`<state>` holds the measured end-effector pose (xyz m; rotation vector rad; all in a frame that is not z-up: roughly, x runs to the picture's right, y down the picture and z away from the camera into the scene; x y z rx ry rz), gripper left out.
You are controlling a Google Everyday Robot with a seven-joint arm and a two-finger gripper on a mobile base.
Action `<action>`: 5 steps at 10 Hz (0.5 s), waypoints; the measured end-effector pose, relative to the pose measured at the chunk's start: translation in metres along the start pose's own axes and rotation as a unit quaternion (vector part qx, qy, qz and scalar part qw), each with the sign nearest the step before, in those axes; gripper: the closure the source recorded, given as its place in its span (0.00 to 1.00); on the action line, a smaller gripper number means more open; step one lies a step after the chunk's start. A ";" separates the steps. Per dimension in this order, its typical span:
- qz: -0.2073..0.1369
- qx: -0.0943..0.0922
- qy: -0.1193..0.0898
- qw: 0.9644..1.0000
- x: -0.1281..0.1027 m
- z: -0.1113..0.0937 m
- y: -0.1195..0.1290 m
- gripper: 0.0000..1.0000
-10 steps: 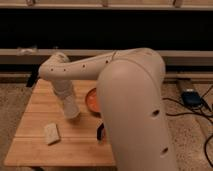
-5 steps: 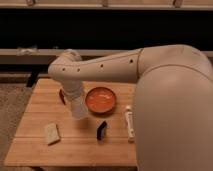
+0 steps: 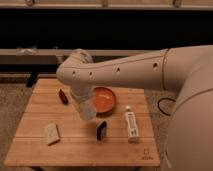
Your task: Place the ceramic cup over the eraser
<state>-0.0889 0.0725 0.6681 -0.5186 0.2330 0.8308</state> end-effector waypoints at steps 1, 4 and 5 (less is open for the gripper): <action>0.004 0.002 0.002 1.000 0.004 -0.002 -0.001 1.00; 0.028 0.009 0.013 0.999 0.026 -0.004 -0.009 1.00; 0.037 0.011 0.018 0.999 0.035 -0.004 -0.013 1.00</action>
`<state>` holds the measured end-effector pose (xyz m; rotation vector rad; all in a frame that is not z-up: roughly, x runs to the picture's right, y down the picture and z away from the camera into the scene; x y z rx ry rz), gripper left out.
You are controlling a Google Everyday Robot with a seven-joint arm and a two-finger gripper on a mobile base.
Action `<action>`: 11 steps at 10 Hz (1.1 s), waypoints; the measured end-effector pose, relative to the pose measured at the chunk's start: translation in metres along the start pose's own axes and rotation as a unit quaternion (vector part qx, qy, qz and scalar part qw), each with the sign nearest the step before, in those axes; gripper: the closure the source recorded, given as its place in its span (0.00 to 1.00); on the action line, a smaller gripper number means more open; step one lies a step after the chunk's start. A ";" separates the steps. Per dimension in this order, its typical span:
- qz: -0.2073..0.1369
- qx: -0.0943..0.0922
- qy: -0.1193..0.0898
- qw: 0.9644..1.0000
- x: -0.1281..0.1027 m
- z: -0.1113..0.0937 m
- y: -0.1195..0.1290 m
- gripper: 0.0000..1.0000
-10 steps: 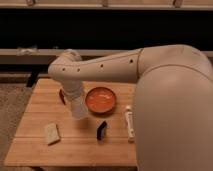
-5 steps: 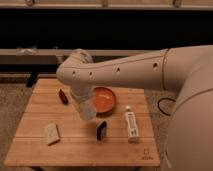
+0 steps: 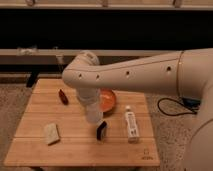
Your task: Place the ceramic cup over the eraser
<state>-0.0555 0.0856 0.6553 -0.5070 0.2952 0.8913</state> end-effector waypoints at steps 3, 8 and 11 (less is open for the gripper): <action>0.020 -0.002 0.007 1.000 0.017 0.000 -0.005 1.00; 0.035 -0.010 0.015 0.999 0.041 0.000 -0.004 1.00; 0.038 -0.007 0.021 0.999 0.048 0.019 0.001 0.94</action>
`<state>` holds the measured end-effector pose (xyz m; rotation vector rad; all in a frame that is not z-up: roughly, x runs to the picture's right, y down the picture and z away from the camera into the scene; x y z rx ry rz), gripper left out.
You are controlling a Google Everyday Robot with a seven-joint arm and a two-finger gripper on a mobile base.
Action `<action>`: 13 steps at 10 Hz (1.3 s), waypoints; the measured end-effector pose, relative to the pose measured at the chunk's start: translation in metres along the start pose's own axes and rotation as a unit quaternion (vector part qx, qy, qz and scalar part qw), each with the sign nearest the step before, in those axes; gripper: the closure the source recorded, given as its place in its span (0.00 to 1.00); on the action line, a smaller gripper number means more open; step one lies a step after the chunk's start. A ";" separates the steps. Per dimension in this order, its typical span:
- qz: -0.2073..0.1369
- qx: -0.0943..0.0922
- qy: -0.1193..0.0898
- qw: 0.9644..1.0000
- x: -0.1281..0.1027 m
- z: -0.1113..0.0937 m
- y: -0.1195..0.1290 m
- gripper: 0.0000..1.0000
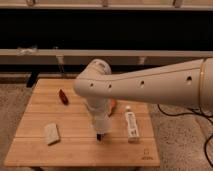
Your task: Place the ceramic cup over the eraser
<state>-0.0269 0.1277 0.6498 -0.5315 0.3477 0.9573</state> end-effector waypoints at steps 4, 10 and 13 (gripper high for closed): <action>0.012 0.002 0.016 1.000 -0.001 0.037 0.002 0.54; 0.021 -0.010 0.036 0.999 -0.004 0.070 0.002 0.28; 0.018 -0.026 0.034 0.999 -0.007 0.078 0.002 0.28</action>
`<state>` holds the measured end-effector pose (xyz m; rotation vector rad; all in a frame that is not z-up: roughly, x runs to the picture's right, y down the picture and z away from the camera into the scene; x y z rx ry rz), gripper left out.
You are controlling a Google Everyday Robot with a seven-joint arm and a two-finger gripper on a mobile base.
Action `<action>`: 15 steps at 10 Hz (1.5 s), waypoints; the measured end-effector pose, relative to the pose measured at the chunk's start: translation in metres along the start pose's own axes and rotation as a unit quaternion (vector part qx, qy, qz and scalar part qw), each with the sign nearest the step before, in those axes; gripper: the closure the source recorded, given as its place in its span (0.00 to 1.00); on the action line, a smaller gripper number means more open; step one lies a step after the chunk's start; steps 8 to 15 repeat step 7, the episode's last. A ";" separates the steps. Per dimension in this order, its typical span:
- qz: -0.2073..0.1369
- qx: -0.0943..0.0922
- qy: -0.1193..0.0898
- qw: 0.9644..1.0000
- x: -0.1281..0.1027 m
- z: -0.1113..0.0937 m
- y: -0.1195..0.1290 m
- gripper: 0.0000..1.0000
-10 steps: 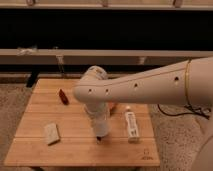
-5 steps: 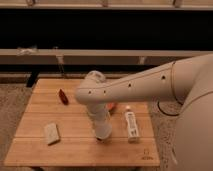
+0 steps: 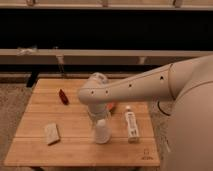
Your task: Place the ceramic cup over the eraser
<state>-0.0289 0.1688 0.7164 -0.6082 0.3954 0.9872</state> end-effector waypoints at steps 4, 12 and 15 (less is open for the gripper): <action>-0.005 -0.008 -0.013 1.000 -0.006 -0.005 -0.002 0.28; -0.027 -0.038 -0.029 0.998 -0.014 -0.027 -0.006 0.28; -0.027 -0.038 -0.029 0.998 -0.014 -0.027 -0.006 0.28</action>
